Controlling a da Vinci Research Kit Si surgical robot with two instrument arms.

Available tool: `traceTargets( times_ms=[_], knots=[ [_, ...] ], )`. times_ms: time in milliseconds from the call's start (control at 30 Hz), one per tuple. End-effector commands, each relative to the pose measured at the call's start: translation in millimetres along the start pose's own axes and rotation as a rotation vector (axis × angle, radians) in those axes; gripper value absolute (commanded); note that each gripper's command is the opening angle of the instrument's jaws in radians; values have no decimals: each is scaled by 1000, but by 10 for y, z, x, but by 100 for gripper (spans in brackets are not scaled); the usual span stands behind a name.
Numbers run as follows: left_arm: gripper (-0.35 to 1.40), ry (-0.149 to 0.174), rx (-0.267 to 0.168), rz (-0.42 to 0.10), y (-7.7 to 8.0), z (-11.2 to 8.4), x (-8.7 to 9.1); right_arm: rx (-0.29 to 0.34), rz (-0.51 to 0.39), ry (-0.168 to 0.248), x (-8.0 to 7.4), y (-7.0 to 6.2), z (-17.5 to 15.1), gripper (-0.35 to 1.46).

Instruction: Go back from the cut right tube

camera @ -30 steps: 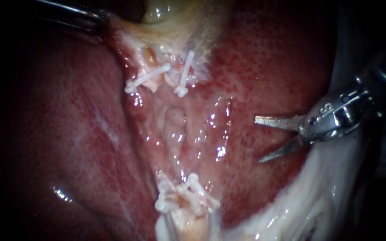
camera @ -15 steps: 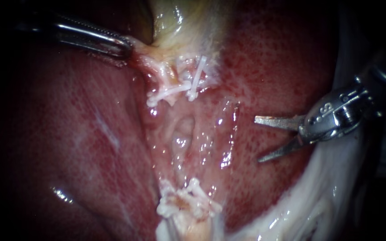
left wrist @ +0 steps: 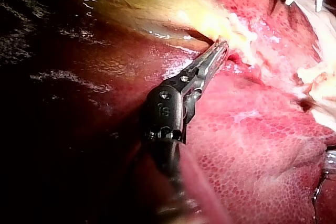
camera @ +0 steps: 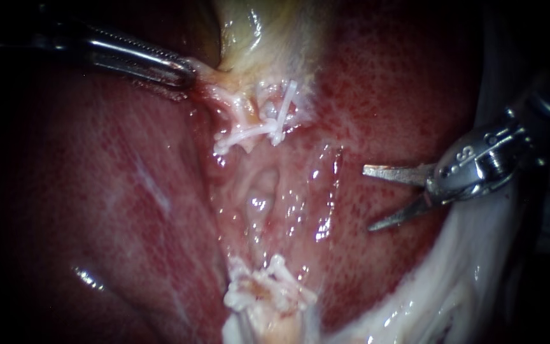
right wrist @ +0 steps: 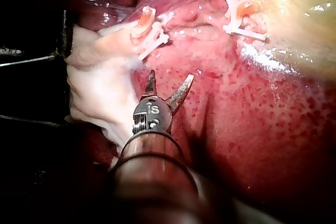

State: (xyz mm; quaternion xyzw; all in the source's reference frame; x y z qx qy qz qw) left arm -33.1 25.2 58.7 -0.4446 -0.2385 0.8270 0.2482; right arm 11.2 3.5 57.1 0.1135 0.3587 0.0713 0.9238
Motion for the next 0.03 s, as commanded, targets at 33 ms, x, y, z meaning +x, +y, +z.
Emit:
traceTargets(
  times_ms=[33],
  knots=[
    [-35, 0, -1, 0, 0, 0, 0, 0, 0, 0, 0, 0, 0, 145]
  ],
)
